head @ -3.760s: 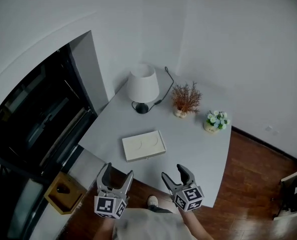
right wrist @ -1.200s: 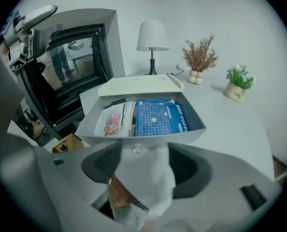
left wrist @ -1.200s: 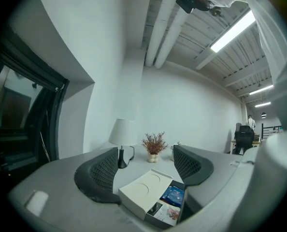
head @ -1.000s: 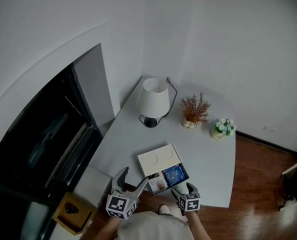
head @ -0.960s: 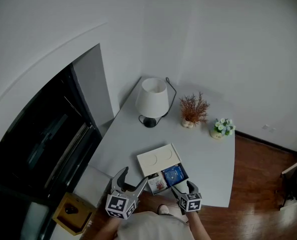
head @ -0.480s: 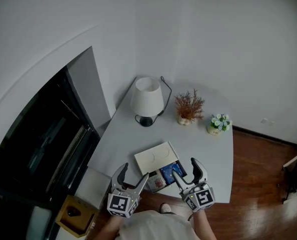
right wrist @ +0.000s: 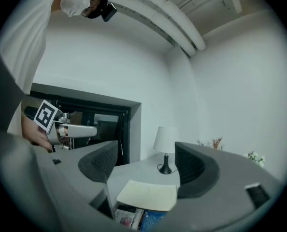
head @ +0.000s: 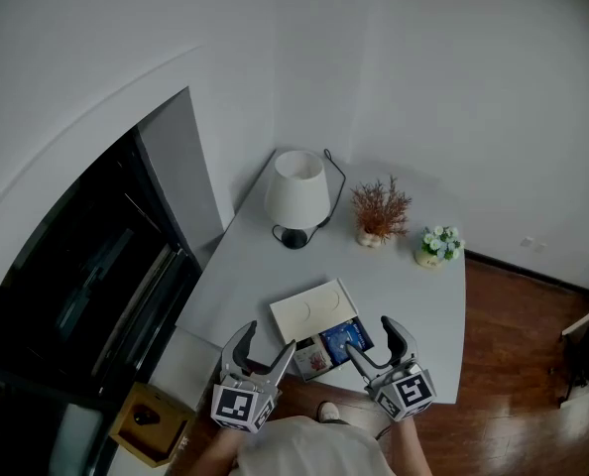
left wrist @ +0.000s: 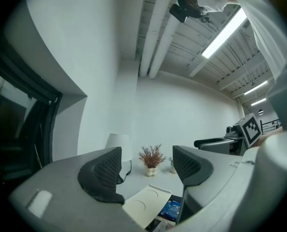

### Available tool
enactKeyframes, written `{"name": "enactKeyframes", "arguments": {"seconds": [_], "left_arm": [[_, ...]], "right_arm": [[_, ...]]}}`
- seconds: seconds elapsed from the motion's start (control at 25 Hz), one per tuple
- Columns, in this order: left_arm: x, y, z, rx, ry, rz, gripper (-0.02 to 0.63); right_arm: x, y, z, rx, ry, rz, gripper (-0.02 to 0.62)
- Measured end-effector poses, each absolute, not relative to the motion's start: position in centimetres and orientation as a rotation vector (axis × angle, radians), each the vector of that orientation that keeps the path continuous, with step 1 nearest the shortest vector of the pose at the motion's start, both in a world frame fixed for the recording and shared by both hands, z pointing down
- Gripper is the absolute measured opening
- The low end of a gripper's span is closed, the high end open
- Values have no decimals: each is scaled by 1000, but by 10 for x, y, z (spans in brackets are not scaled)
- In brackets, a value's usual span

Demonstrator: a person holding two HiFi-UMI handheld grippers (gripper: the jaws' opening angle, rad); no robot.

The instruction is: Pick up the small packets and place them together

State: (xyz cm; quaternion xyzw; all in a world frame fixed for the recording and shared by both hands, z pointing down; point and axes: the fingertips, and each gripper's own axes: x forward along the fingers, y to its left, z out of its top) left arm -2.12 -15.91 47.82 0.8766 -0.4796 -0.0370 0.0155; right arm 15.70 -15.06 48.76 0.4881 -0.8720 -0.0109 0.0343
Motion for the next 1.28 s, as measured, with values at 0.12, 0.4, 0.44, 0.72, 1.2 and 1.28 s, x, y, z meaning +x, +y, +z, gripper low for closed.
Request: {"name": "enactKeyframes", "arguments": {"seconds": [0.12, 0.4, 0.44, 0.72, 1.2, 1.28], "left_arm": [[-25, -160, 486, 2699, -1503, -106, 331], [-36, -157, 501, 2667, -1521, -40, 310], [-37, -156, 504, 2661, -1526, -31, 310], [-49, -150, 508, 2622, -1568, -17, 310], [-82, -149, 510, 2547, -1675, -27, 304], [-84, -149, 512, 2542, -1676, -29, 304]], "right_arm": [[153, -156, 523, 1410, -2624, 145, 364], [131, -158, 649, 1085, -2387, 500, 362], [126, -157, 668, 1039, -2344, 522, 358], [95, -176, 764, 817, -2098, 590, 236], [85, -178, 798, 723, -1963, 483, 147], [86, -176, 794, 733, -1970, 479, 129]]}}
